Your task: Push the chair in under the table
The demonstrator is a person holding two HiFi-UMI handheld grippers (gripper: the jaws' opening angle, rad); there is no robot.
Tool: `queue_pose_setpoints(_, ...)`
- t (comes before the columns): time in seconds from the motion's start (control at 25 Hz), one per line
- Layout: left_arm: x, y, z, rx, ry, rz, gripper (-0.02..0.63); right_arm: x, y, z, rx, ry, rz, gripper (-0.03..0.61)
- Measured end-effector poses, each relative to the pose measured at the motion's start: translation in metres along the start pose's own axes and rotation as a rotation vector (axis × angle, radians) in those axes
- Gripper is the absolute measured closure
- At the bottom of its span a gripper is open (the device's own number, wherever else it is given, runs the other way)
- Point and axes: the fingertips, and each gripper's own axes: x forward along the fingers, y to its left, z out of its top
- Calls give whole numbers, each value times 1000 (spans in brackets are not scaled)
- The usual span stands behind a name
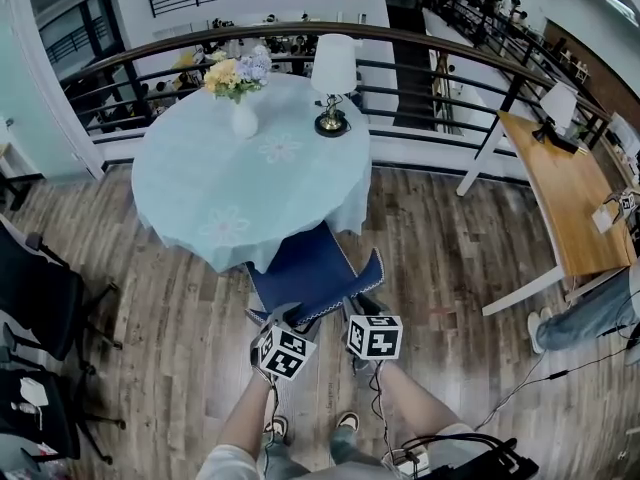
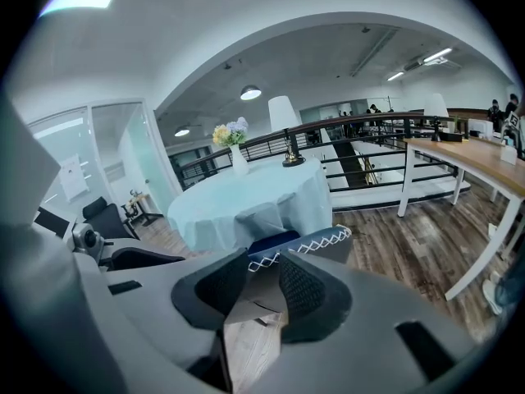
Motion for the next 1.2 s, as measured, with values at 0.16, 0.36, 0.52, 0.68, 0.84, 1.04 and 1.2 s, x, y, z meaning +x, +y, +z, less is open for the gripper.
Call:
queue_pose_setpoints(0.16, 1, 2, 2, 6, -2, 3, 425, 2, 0, 2, -7, 4, 16, 457)
queue_pose_setpoints(0.36, 1, -1, 1, -2, 5, -11, 426, 0, -1, 1, -10, -12, 4, 457)
queue_pose_setpoints(0.52, 2, -4, -1, 15, 24, -15, 430, -1, -2, -1, -21, -13, 4, 457)
queue_pose_setpoints(0.68, 4, -4, -3, 79, 59, -2, 446, -1, -2, 0, -11, -29, 8, 457)
queue_pose_setpoints(0.84, -4, -4, 0, 72, 25, 3, 445, -5, -3, -2, 47, -41, 35, 456)
queue_pose_setpoints(1.04, -40, -5, 24, -65, -136, 56, 445, -31, -1, 8, 24, -90, 36, 456)
queue_pose_setpoints(1.2, -76, -17, 37, -167, -253, 75, 445, -57, 11, 7, 31, -111, 43, 456)
